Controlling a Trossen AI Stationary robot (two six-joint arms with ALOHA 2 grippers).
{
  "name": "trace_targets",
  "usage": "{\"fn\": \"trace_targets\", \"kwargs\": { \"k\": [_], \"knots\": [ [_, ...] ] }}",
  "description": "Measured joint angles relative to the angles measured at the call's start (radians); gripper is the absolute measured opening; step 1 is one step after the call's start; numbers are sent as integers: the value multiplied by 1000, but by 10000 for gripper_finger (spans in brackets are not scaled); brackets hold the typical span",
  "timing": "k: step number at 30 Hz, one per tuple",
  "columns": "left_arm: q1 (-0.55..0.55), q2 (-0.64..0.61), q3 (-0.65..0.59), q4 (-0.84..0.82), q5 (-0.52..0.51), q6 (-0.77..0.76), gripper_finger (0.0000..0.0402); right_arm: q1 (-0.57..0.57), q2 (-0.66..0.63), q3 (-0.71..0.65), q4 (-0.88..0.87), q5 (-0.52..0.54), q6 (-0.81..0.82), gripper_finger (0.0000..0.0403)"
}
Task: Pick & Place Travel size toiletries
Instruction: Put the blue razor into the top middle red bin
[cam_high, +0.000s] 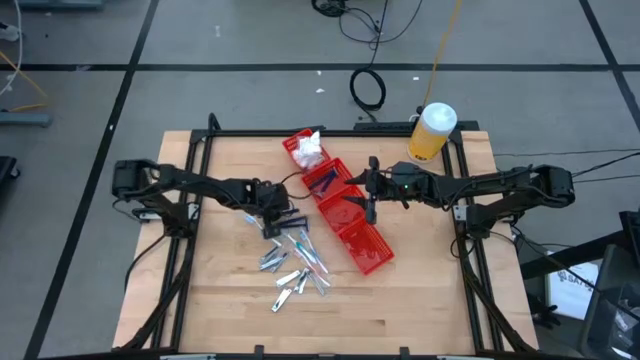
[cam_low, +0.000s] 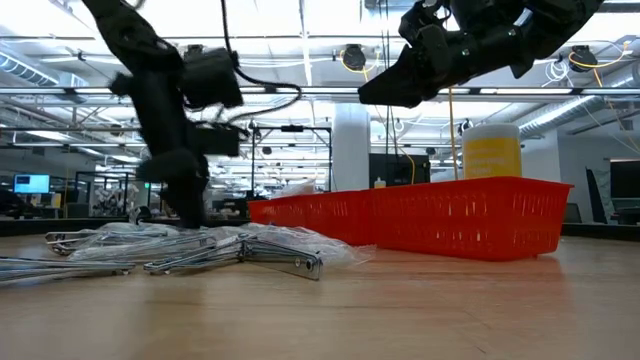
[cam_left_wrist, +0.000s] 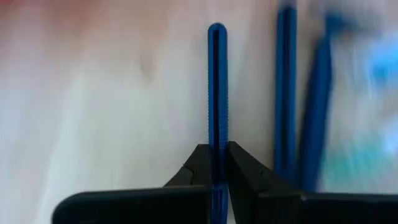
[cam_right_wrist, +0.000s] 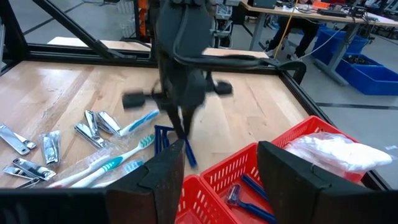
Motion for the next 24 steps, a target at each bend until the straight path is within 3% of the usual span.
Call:
{"fn": "trace_targets", "kwargs": {
  "k": [6, 13, 24],
  "knots": [
    [-16, -161, 4, -8, -52, 32, 7, 0, 0, 0, -3, 0, 0, 187],
    [-23, -240, 6, 30, -61, 55, 7, -1, 0, 0, -1, 0, 0, 187],
    [-15, -232, 7, 386, 55, 192, 7, -2, 0, 0, -5, 0, -1, 187]
  ]
}}
